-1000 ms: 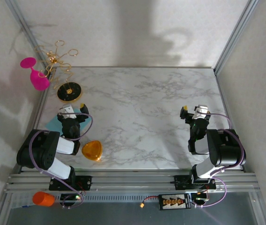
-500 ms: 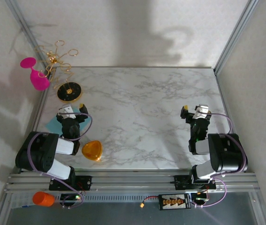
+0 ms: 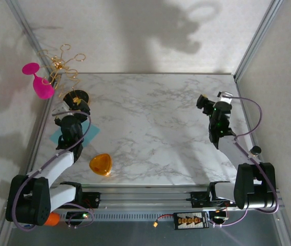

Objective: Fold a paper plane with a square sheet of paper (pick it up from the middle)
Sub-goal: Move the square sheet of paper to the center of the table.

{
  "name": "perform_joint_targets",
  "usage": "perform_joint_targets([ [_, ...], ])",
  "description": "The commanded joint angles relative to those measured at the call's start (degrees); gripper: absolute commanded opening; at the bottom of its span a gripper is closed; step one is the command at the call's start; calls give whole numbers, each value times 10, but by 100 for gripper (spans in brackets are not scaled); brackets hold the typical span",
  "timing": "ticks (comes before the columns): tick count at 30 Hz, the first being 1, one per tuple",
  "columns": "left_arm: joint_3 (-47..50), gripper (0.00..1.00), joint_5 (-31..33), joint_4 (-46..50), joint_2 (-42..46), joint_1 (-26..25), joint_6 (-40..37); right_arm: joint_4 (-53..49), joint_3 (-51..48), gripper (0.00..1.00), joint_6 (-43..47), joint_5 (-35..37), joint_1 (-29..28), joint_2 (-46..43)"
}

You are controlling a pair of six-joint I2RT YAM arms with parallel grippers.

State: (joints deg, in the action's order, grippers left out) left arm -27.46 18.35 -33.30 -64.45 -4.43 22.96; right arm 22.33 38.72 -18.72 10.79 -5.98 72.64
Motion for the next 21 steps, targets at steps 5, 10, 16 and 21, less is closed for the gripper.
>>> perform_joint_targets([
  [5, -60, 99, -94, 286, -24, 3, 183, -157, 55, 99, -86, -120, -42, 43],
  [10, -65, 99, -115, 315, -83, 36, 201, -161, 78, 99, -96, -139, -66, 73],
  [16, -97, 99, -150, 313, -170, 85, 195, -154, 97, 99, -98, -147, -89, 106],
  [21, -120, 96, -179, 316, -224, 105, 179, -150, 103, 99, -105, -142, -101, 118],
])
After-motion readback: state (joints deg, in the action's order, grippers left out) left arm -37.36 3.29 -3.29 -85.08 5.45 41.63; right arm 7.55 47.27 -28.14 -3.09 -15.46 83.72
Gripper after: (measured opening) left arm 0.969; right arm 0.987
